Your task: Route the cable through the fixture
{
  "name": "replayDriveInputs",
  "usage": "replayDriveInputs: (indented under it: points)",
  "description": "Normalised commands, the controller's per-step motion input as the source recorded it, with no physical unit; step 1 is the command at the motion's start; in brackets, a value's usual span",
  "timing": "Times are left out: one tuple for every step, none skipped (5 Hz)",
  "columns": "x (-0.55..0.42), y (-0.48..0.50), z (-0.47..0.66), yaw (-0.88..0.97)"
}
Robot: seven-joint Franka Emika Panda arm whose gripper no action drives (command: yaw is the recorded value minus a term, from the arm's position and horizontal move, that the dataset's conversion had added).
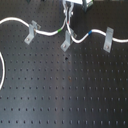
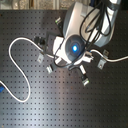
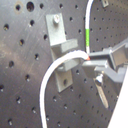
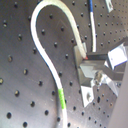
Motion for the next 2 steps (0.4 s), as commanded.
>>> replayDriveInputs:
  points:
    - [-0.443,0.219,0.06,0.13]
    - [-0.173,0.229,0.00,0.15]
